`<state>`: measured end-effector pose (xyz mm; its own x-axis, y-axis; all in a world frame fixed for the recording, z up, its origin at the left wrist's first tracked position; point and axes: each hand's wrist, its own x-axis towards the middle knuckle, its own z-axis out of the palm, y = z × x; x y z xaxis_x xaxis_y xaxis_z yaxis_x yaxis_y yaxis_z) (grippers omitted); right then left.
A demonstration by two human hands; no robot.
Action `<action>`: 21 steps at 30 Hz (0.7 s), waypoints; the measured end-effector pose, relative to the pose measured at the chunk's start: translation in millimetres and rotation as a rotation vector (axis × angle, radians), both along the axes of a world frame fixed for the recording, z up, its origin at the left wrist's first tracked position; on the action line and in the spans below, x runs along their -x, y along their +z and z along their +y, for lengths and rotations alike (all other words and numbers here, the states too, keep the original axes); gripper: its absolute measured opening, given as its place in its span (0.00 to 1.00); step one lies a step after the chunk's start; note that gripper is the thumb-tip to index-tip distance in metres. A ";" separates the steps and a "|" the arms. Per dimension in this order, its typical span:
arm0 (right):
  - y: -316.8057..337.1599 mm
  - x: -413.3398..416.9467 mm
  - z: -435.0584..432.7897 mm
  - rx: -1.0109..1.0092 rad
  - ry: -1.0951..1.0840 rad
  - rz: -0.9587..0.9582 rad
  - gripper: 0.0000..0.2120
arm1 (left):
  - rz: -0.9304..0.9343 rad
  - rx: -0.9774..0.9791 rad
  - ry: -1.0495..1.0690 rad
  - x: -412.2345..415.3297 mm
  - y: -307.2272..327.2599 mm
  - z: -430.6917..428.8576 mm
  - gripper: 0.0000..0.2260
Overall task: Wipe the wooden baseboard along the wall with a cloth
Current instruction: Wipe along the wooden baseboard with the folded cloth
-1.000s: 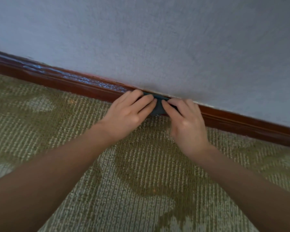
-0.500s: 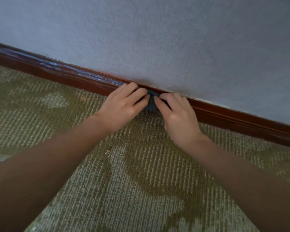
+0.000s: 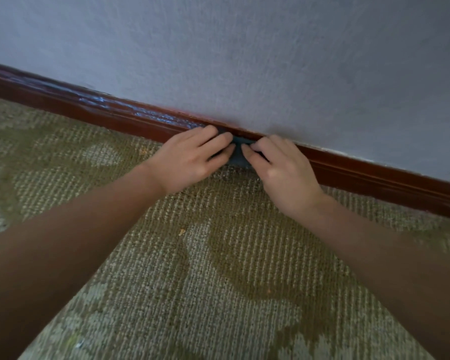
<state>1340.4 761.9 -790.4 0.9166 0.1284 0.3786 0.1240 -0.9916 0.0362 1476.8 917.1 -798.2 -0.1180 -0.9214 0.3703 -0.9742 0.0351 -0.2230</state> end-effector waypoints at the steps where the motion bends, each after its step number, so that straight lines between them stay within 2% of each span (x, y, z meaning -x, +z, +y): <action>1: 0.7 3.7 -3.2 0.004 0.006 0.014 0.13 | 0.011 0.017 0.012 3.4 -0.7 -1.7 0.09; 6: -0.3 31.5 -23.6 -0.013 -0.045 0.025 0.14 | 0.097 0.091 -0.001 31.6 -2.4 -27.6 0.08; 10: 0.5 24.3 -15.4 -0.037 -0.078 -0.011 0.13 | 0.101 0.054 -0.015 22.5 4.2 -20.7 0.09; 16: 5.4 -4.4 16.3 -0.140 -0.090 0.008 0.15 | 0.193 0.049 0.169 13.6 6.0 6.5 0.10; 21: 3.5 27.1 -6.1 -0.161 -0.168 -0.038 0.21 | 0.138 0.116 0.045 30.5 8.9 -14.5 0.08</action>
<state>1313.2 755.8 -786.9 0.9048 -0.0891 0.4163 -0.0413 -0.9916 -0.1224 1446.3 902.6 -789.2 -0.0187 -0.8749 0.4840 -0.9958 -0.0270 -0.0874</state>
